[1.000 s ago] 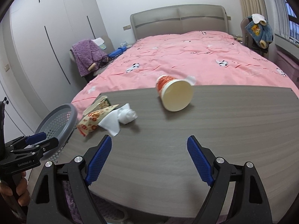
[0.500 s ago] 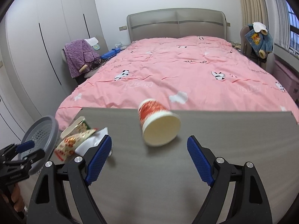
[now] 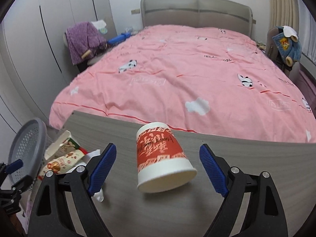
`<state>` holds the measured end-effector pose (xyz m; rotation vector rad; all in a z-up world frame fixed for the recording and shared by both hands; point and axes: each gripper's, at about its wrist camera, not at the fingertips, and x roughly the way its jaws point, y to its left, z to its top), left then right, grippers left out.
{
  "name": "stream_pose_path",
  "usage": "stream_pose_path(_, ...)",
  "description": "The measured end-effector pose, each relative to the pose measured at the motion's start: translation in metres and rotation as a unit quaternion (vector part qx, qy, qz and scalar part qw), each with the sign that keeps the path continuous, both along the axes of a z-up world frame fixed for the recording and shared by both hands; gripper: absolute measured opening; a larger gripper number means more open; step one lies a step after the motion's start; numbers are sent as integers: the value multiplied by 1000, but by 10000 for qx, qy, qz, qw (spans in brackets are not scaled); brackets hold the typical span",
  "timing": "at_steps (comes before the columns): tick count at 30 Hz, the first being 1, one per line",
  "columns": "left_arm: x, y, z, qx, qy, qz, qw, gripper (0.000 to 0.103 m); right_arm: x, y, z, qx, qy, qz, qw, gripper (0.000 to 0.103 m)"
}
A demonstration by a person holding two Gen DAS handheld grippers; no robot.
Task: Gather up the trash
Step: 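Grasp the red-and-white paper cup with the right gripper and lift it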
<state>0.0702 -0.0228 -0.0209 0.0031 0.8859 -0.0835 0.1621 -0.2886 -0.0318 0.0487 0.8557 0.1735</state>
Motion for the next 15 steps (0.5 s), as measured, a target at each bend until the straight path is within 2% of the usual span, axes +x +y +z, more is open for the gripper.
stream_pose_path(8, 0, 3, 0, -48, 18, 23, 10000, 70, 20, -1, -26, -24, 604, 70, 9981, 84)
stream_pose_path(12, -1, 2, 0, -38, 18, 8, 10000, 70, 23, -1, -33, -9, 694, 57, 9976, 84)
stream_pose_path(15, -1, 2, 0, -50, 20, 14, 10000, 70, 22, -1, -35, -37, 704, 55, 9975, 72)
